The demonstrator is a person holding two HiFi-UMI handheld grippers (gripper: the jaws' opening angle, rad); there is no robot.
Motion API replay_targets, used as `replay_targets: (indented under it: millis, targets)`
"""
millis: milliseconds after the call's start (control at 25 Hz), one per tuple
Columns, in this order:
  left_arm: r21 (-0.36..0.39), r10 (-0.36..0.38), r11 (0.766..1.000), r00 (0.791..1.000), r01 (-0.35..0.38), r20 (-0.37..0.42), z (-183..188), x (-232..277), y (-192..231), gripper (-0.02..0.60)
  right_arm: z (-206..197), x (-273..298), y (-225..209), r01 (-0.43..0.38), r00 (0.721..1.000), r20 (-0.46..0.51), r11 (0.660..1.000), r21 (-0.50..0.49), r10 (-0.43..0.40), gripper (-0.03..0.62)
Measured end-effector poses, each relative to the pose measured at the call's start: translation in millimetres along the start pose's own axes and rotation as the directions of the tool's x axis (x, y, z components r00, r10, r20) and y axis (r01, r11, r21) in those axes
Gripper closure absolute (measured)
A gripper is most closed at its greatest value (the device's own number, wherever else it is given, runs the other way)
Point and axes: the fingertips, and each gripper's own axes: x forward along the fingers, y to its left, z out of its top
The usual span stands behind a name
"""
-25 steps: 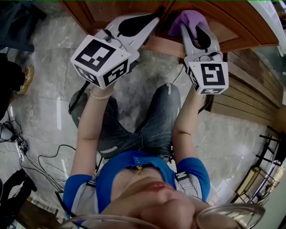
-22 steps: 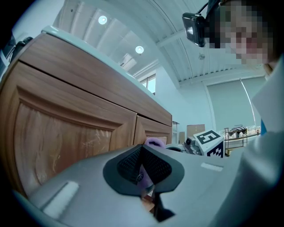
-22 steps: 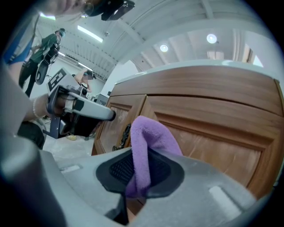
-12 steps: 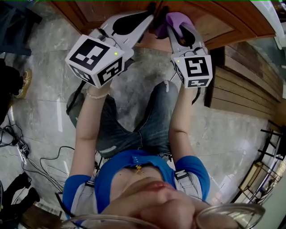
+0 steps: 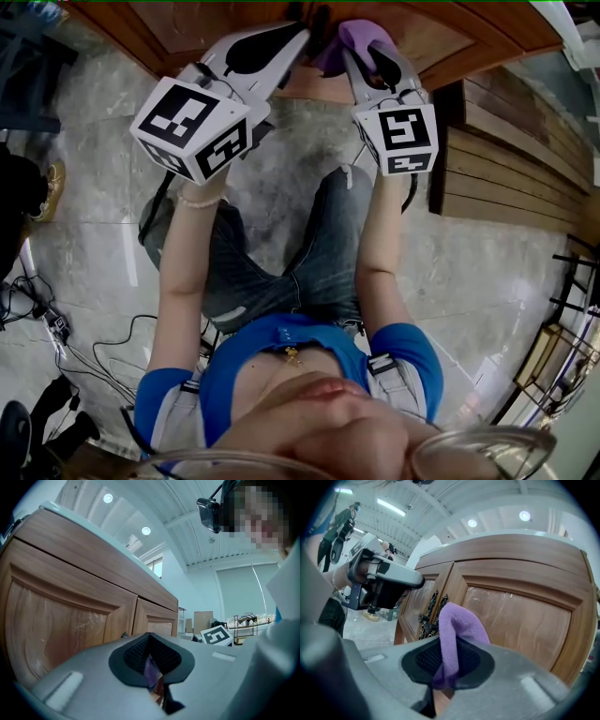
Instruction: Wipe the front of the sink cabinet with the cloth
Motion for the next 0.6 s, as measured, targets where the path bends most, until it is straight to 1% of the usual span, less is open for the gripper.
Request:
replay_targets:
  millis: [400,600]
  targets:
    - [-0.003,-0.032,0.999,0.999,0.032,-0.02,-10.0,9.3,-6.4,0.581,-21.1,-22.1,-35.6,0.045,0.999,-0.023,0.998,0.042,-0.044,0.539]
    - [-0.009,-0.036,0.999,0.999,0.036,-0.018,-11.6,10.2,-6.0,0.581,-34.4,-35.7,-54.1,0.075,0.996,-0.049,0.997,0.032,-0.073,0.54]
